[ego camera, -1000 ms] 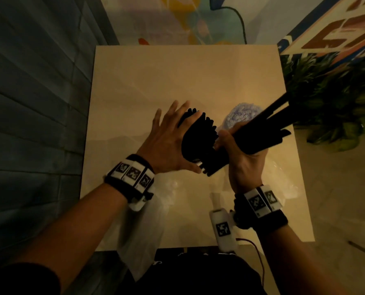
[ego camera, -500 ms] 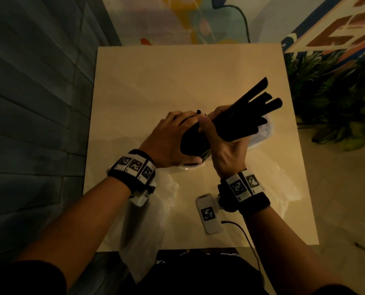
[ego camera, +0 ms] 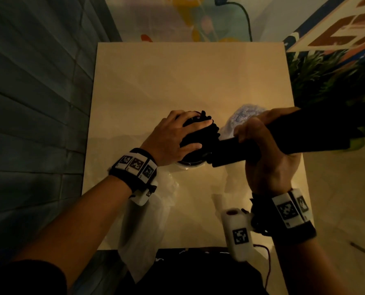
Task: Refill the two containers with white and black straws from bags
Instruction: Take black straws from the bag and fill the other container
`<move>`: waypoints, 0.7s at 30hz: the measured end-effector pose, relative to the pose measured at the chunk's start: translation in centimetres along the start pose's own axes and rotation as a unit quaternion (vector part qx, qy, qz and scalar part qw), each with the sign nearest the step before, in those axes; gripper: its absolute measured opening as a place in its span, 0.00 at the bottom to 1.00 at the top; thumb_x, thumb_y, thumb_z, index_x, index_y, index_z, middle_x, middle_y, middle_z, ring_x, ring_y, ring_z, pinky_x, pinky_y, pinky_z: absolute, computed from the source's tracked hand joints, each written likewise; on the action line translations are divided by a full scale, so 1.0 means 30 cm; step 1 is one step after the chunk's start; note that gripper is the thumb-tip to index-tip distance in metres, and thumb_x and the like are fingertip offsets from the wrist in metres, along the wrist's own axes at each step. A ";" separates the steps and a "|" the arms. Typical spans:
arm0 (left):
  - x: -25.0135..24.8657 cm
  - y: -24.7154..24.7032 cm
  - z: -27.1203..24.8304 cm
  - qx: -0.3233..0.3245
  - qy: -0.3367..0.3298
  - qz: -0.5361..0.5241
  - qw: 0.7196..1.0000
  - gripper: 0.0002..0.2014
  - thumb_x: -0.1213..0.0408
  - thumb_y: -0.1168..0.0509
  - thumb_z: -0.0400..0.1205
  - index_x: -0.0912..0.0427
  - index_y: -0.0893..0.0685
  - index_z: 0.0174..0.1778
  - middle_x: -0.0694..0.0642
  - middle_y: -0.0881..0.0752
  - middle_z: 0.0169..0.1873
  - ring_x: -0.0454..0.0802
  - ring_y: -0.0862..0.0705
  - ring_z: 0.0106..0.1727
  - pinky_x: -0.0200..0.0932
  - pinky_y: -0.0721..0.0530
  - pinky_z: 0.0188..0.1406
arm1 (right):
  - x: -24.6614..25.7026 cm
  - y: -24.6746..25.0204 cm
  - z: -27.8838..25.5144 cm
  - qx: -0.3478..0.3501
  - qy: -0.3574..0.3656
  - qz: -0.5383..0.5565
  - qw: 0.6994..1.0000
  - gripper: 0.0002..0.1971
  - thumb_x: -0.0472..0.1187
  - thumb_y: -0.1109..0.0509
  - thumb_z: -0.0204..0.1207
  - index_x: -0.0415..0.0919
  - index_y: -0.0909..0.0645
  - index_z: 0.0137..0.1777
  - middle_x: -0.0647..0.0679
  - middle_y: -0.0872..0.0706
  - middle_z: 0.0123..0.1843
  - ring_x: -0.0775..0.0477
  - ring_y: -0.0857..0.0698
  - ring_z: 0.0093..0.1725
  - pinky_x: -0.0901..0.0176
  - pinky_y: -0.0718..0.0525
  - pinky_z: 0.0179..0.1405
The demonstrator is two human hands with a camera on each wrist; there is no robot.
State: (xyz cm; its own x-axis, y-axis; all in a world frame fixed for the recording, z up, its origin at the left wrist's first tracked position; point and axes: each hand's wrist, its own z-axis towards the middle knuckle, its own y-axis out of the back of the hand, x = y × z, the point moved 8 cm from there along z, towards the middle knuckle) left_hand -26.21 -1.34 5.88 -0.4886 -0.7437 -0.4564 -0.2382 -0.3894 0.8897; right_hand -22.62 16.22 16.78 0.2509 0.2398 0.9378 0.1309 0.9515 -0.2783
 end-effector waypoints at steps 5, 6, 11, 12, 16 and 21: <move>0.008 -0.007 0.002 0.011 0.021 -0.016 1.000 0.29 0.45 0.41 0.82 0.37 0.37 0.81 0.47 0.32 0.77 0.53 0.37 0.75 0.58 0.26 0.69 | -0.049 -0.027 -0.065 0.025 -0.036 -0.033 0.998 0.15 0.24 0.32 0.78 0.47 0.19 0.44 0.45 0.16 0.36 0.37 0.18 0.33 0.42 0.19 0.39; 0.008 -0.008 0.003 0.011 0.020 -0.007 1.000 0.29 0.45 0.41 0.83 0.37 0.37 0.81 0.48 0.32 0.77 0.53 0.36 0.75 0.58 0.25 0.68 | -0.069 -0.038 -0.070 0.023 -0.038 -0.043 0.998 0.15 0.24 0.31 0.78 0.47 0.19 0.44 0.44 0.16 0.36 0.37 0.17 0.34 0.43 0.18 0.39; 0.004 -0.008 0.004 -0.003 -0.009 0.011 1.000 0.27 0.51 0.43 0.85 0.39 0.39 0.81 0.52 0.29 0.76 0.57 0.32 0.74 0.61 0.20 0.61 | -0.153 -0.073 -0.061 0.016 -0.059 -0.077 0.995 0.03 0.30 0.28 0.79 0.29 0.19 0.48 0.34 0.15 0.42 0.32 0.15 0.40 0.43 0.15 0.43; 0.004 -0.005 0.003 -0.009 -0.010 0.001 1.000 0.27 0.52 0.42 0.85 0.39 0.40 0.80 0.52 0.29 0.76 0.57 0.32 0.73 0.61 0.20 0.60 | -0.166 -0.079 -0.060 0.025 -0.062 -0.081 0.994 0.05 0.30 0.28 0.79 0.27 0.20 0.49 0.34 0.15 0.42 0.32 0.15 0.40 0.43 0.15 0.43; 0.004 -0.005 0.002 -0.017 -0.011 -0.015 1.000 0.24 0.51 0.45 0.86 0.40 0.36 0.80 0.51 0.27 0.75 0.57 0.31 0.73 0.63 0.20 0.59 | -0.189 -0.096 -0.058 0.042 -0.066 -0.098 0.992 0.05 0.31 0.28 0.80 0.27 0.19 0.49 0.36 0.14 0.42 0.35 0.13 0.41 0.44 0.14 0.43; 0.019 0.006 -0.004 -0.008 0.012 -0.106 0.994 0.24 0.43 0.58 0.88 0.41 0.30 0.78 0.48 0.29 0.78 0.50 0.36 0.79 0.63 0.28 0.70 | -0.192 -0.085 -0.037 0.003 -0.064 -0.068 0.996 0.05 0.29 0.28 0.80 0.27 0.21 0.49 0.31 0.16 0.43 0.31 0.15 0.43 0.39 0.14 0.47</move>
State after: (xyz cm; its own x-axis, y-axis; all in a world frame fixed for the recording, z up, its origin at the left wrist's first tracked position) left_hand -26.42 -1.89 5.77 -0.4089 -0.6557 -0.6347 -0.3211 -0.5477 0.7726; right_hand -23.32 12.22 11.86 0.1073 0.1310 0.9856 0.1486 0.9780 -0.1462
